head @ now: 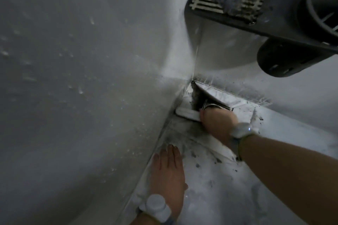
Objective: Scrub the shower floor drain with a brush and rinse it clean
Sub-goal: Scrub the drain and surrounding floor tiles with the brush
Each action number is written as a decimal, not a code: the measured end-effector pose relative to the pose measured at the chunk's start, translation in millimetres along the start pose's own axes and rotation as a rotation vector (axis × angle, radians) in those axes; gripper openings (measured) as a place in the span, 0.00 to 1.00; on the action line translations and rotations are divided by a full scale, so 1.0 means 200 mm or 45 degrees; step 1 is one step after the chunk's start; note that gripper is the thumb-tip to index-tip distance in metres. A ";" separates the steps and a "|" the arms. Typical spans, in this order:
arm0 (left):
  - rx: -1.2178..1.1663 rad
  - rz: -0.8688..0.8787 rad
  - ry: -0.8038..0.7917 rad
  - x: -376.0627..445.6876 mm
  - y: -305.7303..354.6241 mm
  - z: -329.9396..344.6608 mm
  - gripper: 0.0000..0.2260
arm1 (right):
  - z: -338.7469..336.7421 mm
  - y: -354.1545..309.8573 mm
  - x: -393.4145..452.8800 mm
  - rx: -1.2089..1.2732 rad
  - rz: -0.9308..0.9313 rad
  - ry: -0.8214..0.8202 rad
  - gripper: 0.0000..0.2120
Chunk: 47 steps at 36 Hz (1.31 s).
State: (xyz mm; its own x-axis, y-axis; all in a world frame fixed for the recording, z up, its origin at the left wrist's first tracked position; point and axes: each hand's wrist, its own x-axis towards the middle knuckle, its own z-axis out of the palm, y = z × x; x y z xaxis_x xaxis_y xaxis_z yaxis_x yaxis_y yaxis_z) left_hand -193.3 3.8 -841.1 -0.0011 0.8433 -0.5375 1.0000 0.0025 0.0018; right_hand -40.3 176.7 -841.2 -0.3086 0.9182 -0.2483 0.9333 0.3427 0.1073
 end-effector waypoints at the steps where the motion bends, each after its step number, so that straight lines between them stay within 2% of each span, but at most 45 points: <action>1: -0.002 -0.002 0.007 0.00 -0.01 0.02 0.55 | -0.02 0.04 0.03 -0.002 -0.011 -0.029 0.17; 3: 0.003 -0.001 -0.034 0.01 -0.01 0.06 0.59 | -0.04 0.13 0.07 0.079 0.026 -0.036 0.10; 7: 0.037 0.027 -0.049 0.01 0.00 0.09 0.57 | -0.11 0.18 0.12 0.116 0.178 -0.128 0.04; 9: 0.019 0.010 -0.038 0.01 0.00 0.08 0.57 | -0.11 0.12 0.08 0.158 0.119 -0.162 0.03; 12: 0.016 0.008 0.022 0.00 0.01 0.02 0.54 | -0.03 0.03 -0.05 0.202 -0.030 -0.164 0.07; 16: 0.009 0.034 -0.018 -0.01 0.01 -0.03 0.51 | 0.03 0.06 -0.11 0.111 -0.175 -0.097 0.16; 20: -0.015 0.018 -0.057 0.00 0.01 -0.01 0.51 | 0.00 0.17 0.01 -0.108 -0.107 0.000 0.12; 23: -0.036 -0.010 -0.079 0.01 0.01 0.02 0.57 | -0.01 0.21 0.04 0.032 0.083 -0.035 0.09; 25: -0.010 0.014 -0.096 0.00 0.00 0.05 0.59 | -0.01 0.17 0.00 0.130 0.019 -0.086 0.06; 27: 0.006 0.032 -0.047 0.01 0.00 0.08 0.59 | 0.01 0.12 -0.08 0.113 -0.087 -0.127 0.07; 29: 0.005 0.017 -0.100 0.01 0.00 0.07 0.58 | 0.03 0.11 -0.12 0.051 -0.155 -0.150 0.08; 33: -0.010 0.023 -0.047 0.00 0.02 0.00 0.53 | 0.00 0.20 0.02 0.009 0.021 -0.025 0.14; 35: -0.007 0.024 -0.032 0.00 0.02 0.00 0.51 | -0.03 0.22 0.06 0.082 0.077 -0.085 0.10; 38: -0.044 0.012 -0.069 -0.01 0.01 -0.01 0.52 | -0.05 0.14 0.01 0.108 0.041 -0.139 0.07; 41: -0.037 -0.014 -0.091 0.01 0.00 0.02 0.58 | 0.00 0.04 -0.14 0.132 -0.041 -0.244 0.09; 43: -0.040 0.006 -0.067 0.01 0.00 0.06 0.59 | 0.02 0.03 -0.17 0.137 -0.115 -0.215 0.14; 45: -0.026 0.021 -0.046 0.02 -0.01 0.08 0.59 | 0.02 0.08 -0.11 0.096 -0.162 -0.144 0.13; 47: -0.030 0.028 -0.038 0.02 -0.01 0.08 0.60 | 0.00 0.11 -0.02 -0.024 -0.086 -0.037 0.12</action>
State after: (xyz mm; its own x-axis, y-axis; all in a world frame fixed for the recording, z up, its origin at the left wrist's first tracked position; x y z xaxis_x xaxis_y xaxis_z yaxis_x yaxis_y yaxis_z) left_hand -195.5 -1.9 -857.4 0.0214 0.8269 -0.5620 0.9994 -0.0031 0.0335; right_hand -18.3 179.9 -838.6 -0.3648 0.8869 -0.2835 0.9069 0.4074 0.1075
